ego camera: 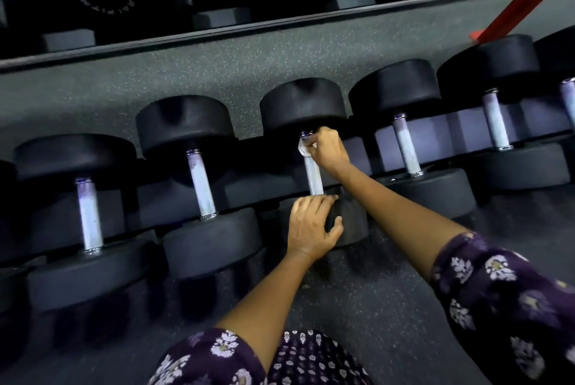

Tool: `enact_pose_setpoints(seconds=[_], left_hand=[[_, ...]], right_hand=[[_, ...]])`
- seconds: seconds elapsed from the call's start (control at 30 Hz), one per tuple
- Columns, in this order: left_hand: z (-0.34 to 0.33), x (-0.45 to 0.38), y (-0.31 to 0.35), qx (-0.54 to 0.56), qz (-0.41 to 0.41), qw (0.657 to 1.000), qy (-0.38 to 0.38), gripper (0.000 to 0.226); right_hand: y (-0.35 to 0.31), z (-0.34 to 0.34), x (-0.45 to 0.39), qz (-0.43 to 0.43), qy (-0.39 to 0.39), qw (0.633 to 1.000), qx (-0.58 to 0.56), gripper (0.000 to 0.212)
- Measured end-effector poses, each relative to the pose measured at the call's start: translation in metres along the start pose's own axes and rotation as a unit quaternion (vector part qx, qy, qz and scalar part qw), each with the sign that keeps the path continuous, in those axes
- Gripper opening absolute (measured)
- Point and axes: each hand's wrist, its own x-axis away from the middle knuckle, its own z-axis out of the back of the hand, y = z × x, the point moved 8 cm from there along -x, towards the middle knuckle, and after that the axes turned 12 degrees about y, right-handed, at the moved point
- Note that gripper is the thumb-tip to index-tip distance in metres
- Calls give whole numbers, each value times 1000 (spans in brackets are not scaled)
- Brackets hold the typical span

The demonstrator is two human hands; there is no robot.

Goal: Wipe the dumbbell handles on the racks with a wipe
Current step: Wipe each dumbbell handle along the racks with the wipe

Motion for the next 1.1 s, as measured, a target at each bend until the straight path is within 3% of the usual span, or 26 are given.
enact_pose_setpoints(seconds=[0.1,0.27,0.43,0.67,0.73,0.87,1.1], left_hand=[[-2,1,0,-5,0,1000,-12,40],[-3,1,-2,-15,-4,1000,-8,40],[0,-1,1,-7,-3,1000,-2,40],[-3,1,-1,-20,-6,1000,-15,42],[-3,1,0,-16,-8,1000,-11,42],[-2,3,0,-11,-5,1000,-8,41],[-2,3,1,-17,-23,1000,4,41]], right_hand=[[19,-5,26,-41,16,999,-30,14],[23,2,45,28,-48,998,-35,13],[5,15,-5,13,25,997,-75,22],[28,-6,53,27,-99,995,-6,12],[25,-4,36,12,-83,996,-26,12],[13,8,-8,-43,37,994,-92,21],[28,5,48,-23,-13,995,-97,15]])
